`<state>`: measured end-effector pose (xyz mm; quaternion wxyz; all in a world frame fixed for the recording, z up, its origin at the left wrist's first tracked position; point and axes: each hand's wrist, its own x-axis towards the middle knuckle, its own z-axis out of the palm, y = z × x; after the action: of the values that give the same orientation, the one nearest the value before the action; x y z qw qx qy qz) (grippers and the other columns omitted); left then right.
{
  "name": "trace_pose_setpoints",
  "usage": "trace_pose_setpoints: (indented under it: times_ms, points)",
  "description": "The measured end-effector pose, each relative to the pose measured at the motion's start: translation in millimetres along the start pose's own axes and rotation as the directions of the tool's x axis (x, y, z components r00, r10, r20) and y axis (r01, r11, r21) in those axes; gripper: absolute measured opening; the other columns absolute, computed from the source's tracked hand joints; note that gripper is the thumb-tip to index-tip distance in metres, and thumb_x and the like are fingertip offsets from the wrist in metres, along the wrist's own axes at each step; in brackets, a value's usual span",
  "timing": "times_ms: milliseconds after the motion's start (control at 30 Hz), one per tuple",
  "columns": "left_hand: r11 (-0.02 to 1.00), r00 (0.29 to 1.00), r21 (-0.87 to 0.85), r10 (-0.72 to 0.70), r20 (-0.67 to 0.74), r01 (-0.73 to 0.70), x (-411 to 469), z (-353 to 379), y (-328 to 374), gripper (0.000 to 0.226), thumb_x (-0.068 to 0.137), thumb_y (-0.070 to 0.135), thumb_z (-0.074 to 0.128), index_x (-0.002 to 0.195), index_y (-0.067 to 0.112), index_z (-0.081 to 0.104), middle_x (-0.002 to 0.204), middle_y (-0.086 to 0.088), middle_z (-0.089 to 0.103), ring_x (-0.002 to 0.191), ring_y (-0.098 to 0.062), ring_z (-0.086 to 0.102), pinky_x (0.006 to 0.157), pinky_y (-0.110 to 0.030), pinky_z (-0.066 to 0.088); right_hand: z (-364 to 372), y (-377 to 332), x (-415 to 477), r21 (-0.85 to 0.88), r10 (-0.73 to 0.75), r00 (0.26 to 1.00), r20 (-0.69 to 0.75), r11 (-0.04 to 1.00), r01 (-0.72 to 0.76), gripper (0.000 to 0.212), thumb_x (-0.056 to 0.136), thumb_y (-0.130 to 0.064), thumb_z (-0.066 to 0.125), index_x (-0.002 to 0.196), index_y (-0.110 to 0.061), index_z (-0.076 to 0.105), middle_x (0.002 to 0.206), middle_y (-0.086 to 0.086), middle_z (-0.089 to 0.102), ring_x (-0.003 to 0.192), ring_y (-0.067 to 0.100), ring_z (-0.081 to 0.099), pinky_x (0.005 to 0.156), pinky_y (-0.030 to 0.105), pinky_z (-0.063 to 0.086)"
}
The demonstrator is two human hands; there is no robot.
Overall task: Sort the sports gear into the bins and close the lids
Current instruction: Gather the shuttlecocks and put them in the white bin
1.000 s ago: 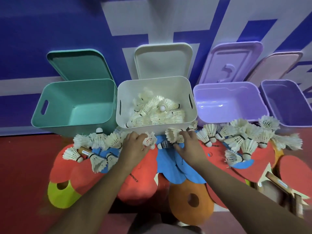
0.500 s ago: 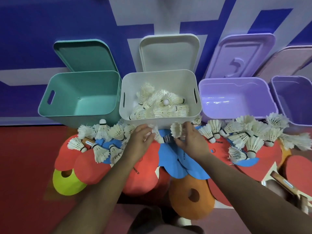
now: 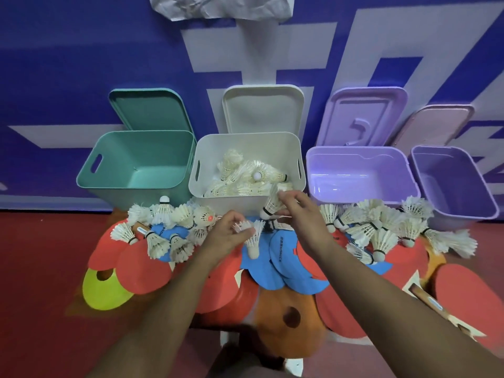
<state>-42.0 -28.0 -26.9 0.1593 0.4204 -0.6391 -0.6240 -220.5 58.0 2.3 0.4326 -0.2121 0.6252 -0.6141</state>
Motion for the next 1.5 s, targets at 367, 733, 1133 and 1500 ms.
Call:
trace_pose_setpoints:
  times_ms: [367,733,1133,1500]
  points:
    - [0.991,0.988,0.040,0.127,-0.085,-0.124,-6.7,4.9,22.6,0.053,0.075,0.011,0.081,0.116,0.028,0.052,0.113,-0.003,0.061,0.101,-0.010,0.063,0.087,-0.022,0.052,6.9,-1.2,-5.4,-0.230,0.075,0.966,0.246,0.973,-0.017,0.036,0.087,-0.050,0.063,0.080,-0.016,0.066,0.078,0.007,0.060,0.074,0.019,0.060,0.074,0.040,0.055]
    - [0.993,0.997,-0.098,-0.065,-0.036,0.062,33.6,-16.6,29.2,0.033,0.086,0.053,0.064,0.113,0.035,0.066,0.115,0.002,0.069,0.103,-0.022,0.065,0.099,-0.045,0.049,35.8,-23.9,26.6,-0.036,0.002,0.991,0.131,0.999,0.002,0.025,0.098,-0.033,0.056,0.094,-0.011,0.068,0.088,0.006,0.067,0.081,0.016,0.063,0.076,0.031,0.053]
    - [0.989,0.965,-0.117,-0.055,0.257,0.087,41.3,0.4,4.9,0.054,0.082,0.001,0.073,0.125,0.026,0.055,0.123,0.004,0.066,0.119,-0.010,0.059,0.098,-0.026,0.047,-2.3,-14.3,16.3,-0.387,0.047,0.968,0.247,0.920,0.054,0.016,0.093,-0.037,0.061,0.101,-0.030,0.074,0.108,-0.012,0.069,0.101,0.003,0.064,0.089,0.022,0.049]
    - [0.990,0.970,-0.100,-0.075,0.232,0.101,44.2,34.8,-12.3,0.058,0.076,0.006,0.078,0.123,0.029,0.052,0.125,0.008,0.064,0.119,-0.008,0.058,0.101,-0.025,0.044,-89.1,44.8,51.4,-0.933,0.002,0.999,0.048,0.357,0.044,0.046,0.085,-0.016,0.063,0.129,-0.009,0.055,0.131,0.012,0.052,0.114,0.032,0.056,0.091,0.040,0.047]
